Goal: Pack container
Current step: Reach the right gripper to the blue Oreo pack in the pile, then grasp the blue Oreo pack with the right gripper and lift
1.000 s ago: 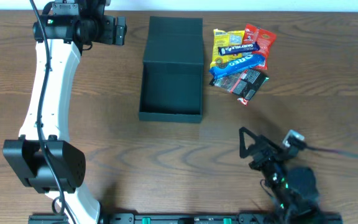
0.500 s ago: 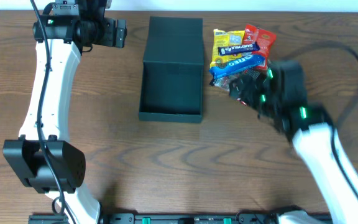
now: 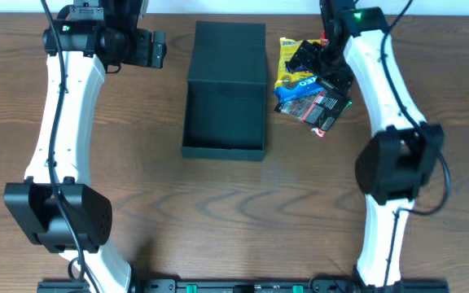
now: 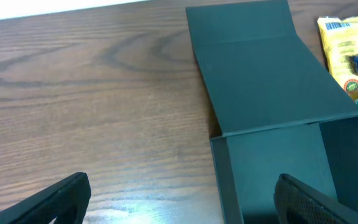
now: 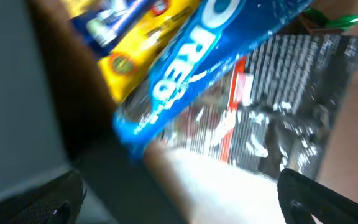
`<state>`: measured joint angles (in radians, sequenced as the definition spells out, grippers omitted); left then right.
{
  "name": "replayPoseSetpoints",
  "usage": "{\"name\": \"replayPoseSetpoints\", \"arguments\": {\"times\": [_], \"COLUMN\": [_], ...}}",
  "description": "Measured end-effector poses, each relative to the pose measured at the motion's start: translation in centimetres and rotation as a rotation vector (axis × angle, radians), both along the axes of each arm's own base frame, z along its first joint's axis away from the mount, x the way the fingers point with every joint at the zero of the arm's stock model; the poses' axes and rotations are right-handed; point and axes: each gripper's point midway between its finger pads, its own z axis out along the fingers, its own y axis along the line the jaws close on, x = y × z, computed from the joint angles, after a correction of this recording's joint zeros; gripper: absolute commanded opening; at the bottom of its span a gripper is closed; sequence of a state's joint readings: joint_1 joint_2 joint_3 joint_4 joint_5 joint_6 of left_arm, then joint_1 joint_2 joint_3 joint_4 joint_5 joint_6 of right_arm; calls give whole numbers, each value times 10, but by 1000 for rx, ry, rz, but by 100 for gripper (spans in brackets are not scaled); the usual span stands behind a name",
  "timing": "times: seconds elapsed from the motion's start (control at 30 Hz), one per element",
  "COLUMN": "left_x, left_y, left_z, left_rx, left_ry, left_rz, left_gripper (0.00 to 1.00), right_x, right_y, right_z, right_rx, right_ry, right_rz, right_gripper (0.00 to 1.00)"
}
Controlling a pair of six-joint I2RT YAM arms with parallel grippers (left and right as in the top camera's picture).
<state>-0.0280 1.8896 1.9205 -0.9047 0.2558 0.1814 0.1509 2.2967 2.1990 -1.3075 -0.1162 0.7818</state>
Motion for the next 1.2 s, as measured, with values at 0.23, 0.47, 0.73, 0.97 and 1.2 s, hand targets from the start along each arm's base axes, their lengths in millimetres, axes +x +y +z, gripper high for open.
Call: {"name": "replayPoseSetpoints", "arguments": {"times": [0.23,0.47,0.73,0.97,1.2], "left_x": [-1,-1,-1,-1,-1], "left_y": [0,0,0,0,0], "left_z": [-1,-1,-1,-1,-1], "left_rx": [0,0,0,0,0], "left_ry": [4,4,4,4,4], "left_rz": [0,0,0,0,0], "left_gripper": [95,95,95,95,95], "right_x": [18,28,32,30,31], "right_y": [-10,-11,-11,-11,-11], "right_z": [-32,-28,-35,-59,-62], "right_rx": [22,20,18,11,11], "right_ry": [11,-29,-30,15,17], "right_rz": [-79,-108,-120,-126,-129], "right_gripper": [99,98,88,80,69]}}
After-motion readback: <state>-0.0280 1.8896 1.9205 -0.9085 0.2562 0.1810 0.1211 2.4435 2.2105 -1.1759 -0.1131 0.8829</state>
